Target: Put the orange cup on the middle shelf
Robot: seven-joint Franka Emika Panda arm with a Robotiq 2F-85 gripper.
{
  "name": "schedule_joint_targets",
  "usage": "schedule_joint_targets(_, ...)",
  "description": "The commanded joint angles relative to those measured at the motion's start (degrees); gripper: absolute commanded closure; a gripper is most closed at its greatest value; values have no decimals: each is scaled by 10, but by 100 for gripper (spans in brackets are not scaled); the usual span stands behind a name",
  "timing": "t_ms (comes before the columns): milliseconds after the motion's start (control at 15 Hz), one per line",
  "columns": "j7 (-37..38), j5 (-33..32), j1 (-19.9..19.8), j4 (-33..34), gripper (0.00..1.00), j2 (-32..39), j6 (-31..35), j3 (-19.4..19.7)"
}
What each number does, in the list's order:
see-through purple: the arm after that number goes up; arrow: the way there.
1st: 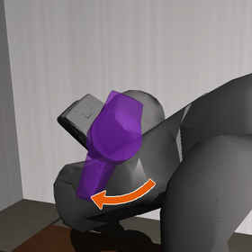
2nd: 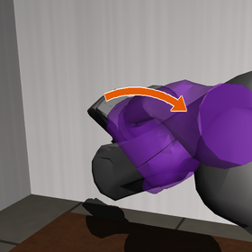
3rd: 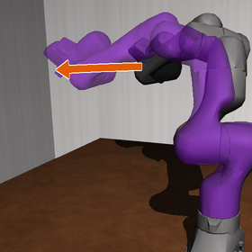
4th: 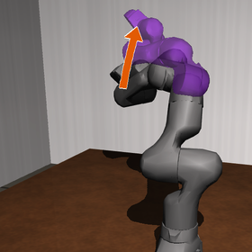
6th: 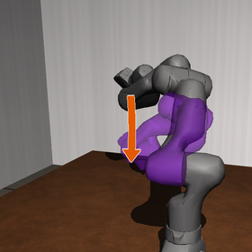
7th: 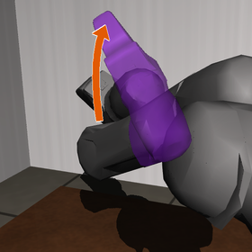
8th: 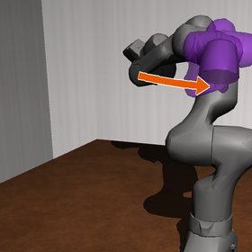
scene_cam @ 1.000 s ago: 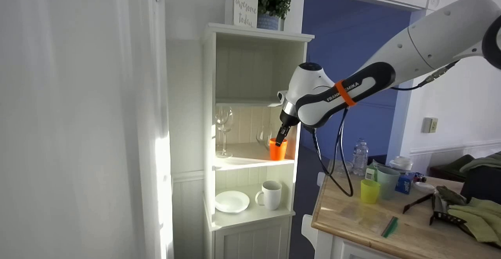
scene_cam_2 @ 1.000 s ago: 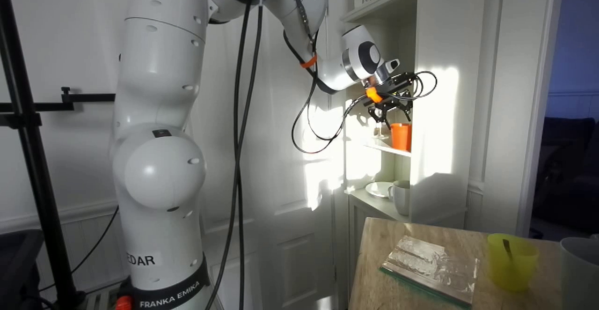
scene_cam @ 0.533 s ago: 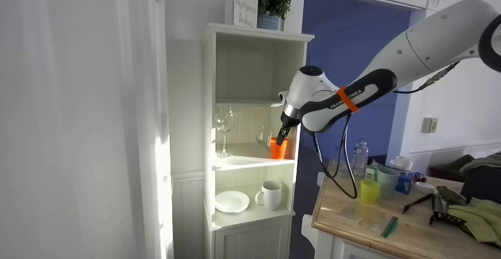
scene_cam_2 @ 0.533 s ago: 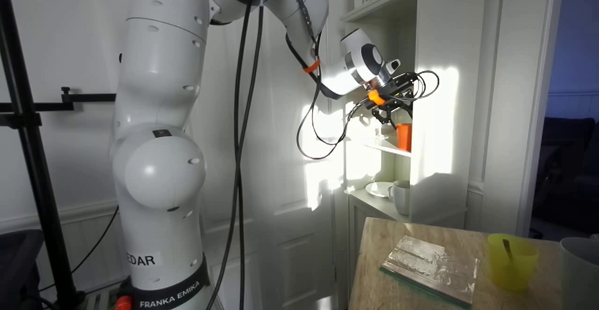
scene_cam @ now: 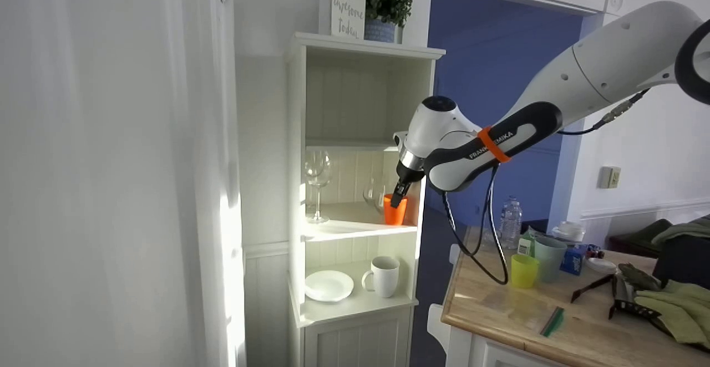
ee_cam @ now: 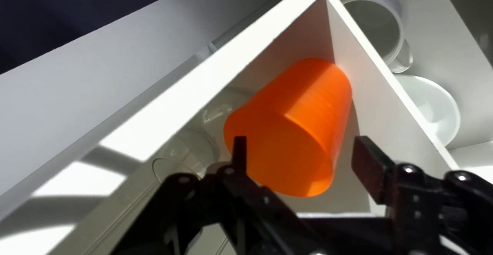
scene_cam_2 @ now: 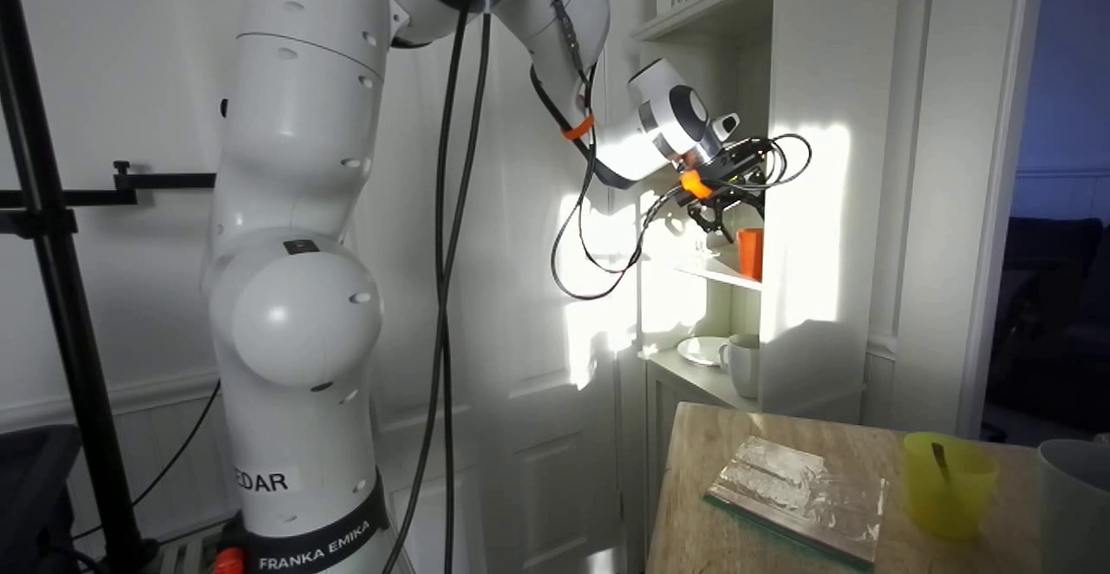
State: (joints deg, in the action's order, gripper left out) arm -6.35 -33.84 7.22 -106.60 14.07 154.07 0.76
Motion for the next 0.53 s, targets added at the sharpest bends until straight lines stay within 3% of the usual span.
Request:
schedule_joint_targets(0,20,-30,9,-45,35,-36,13,2)
schedule_joint_targets(133,38,-54,18,-72,39,-56,18,9)
schedule_joint_targets(467,107,-132,21,-166,38,-138,49,11)
